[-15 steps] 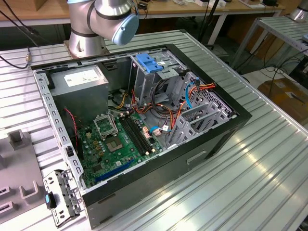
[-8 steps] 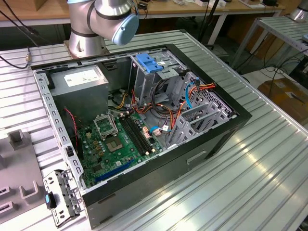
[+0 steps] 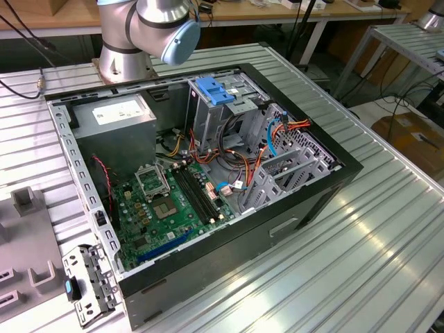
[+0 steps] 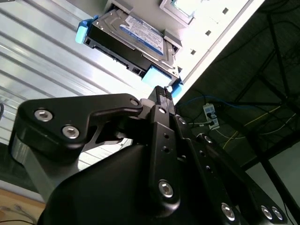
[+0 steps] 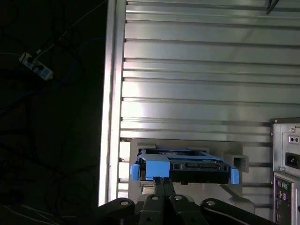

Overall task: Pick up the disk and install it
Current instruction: 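Pick up the disk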

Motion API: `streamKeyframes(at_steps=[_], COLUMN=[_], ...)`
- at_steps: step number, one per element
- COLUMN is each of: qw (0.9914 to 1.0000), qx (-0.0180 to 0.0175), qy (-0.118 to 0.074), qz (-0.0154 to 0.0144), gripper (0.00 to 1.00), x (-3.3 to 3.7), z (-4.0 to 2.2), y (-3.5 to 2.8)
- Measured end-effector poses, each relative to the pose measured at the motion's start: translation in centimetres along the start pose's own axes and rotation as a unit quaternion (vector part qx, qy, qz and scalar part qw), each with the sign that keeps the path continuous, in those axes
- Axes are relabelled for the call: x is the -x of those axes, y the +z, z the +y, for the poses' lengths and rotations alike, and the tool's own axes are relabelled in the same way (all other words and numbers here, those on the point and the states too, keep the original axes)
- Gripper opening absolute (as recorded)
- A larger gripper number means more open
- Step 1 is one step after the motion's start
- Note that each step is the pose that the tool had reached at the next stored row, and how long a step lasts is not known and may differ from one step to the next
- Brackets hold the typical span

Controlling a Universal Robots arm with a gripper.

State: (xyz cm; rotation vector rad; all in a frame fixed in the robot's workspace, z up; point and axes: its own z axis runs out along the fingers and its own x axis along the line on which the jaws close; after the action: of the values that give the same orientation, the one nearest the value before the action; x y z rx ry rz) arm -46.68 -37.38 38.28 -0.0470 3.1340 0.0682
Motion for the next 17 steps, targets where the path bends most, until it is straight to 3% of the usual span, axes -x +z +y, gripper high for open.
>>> streamKeyframes(at_steps=[4, 8, 10, 17], qw=[0.99997, 0.99929, 0.99854, 0.99453], qx=[0.0001, 0.0003, 0.0004, 0.0008], qy=[-0.007, -0.038, -0.054, -0.104], qz=[0.0003, 0.0016, 0.0023, 0.0045], gripper=[0.11, 0.11, 0.11, 0.11], x=[0.00, 0.00, 0.00, 0.00], z=[0.00, 0.00, 0.00, 0.00], y=[0.00, 0.00, 0.00, 0.00])
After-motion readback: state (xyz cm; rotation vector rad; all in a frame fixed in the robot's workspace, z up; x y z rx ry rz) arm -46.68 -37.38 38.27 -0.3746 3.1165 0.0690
